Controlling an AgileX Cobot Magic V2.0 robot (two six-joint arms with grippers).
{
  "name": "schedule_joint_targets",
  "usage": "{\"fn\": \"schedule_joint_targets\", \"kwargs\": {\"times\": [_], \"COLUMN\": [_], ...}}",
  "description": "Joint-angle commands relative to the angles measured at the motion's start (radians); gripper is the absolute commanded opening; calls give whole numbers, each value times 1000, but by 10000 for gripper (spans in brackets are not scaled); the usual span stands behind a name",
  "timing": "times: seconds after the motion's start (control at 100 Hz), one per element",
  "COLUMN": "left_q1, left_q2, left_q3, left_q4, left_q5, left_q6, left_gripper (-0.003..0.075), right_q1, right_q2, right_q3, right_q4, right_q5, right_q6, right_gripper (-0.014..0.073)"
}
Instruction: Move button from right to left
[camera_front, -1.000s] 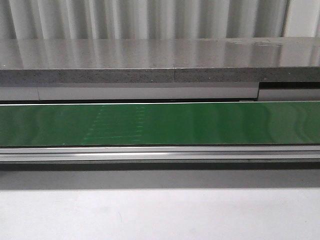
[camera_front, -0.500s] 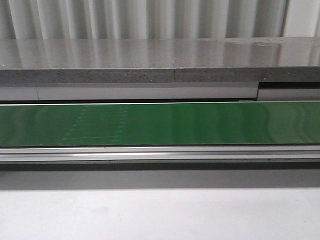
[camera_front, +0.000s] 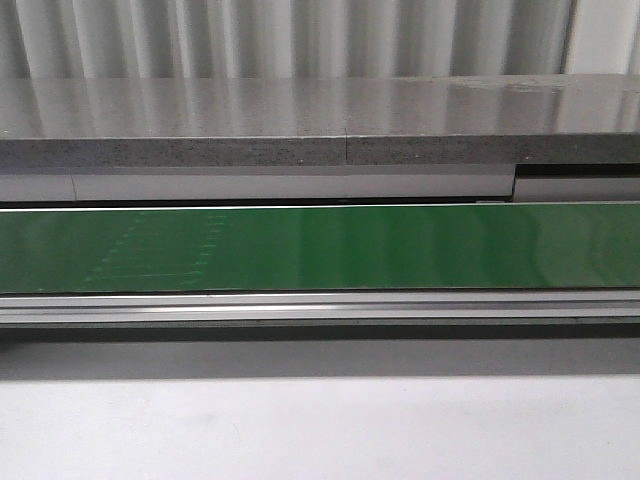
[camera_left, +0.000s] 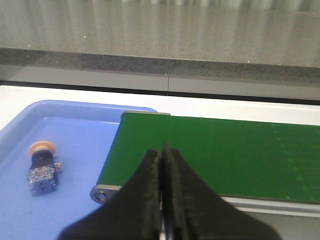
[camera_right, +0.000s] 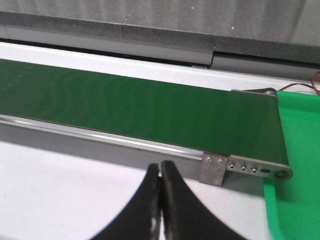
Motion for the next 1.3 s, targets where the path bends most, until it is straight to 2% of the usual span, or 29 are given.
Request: {"fn": "schedule_joint_targets", "kwargs": {"times": [0.0, 0.11, 0.22, 0.26, 0.35, 1.29], "left_q1": [2, 2, -5, -10, -11, -15], "left_q2": [-85, -204, -200, -200, -200, -200], "left_q3": [28, 100, 163, 160, 160, 158], "left_q4": [7, 5, -14, -45, -97, -74], "left_q5": [-88, -90, -149, -110, -140, -169], "left_q6": [-3, 1, 13, 82, 186, 172], "left_gripper": [-20, -20, -20, -20, -20, -20], "right_q1": [2, 2, 2, 2, 2, 2], "right_q2": [-8, -8, -6, -6, -6, -6], "right_q3": [-22, -22, -22, -22, -22, -22], "right_q4": [1, 1, 1, 1, 1, 1], "right_q5": [-78, -78, -78, -78, -78, -78], "right_q6": [-6, -6, -6, -6, -6, -6], "right_gripper": [-66, -66, -66, -66, -66, -66]}}
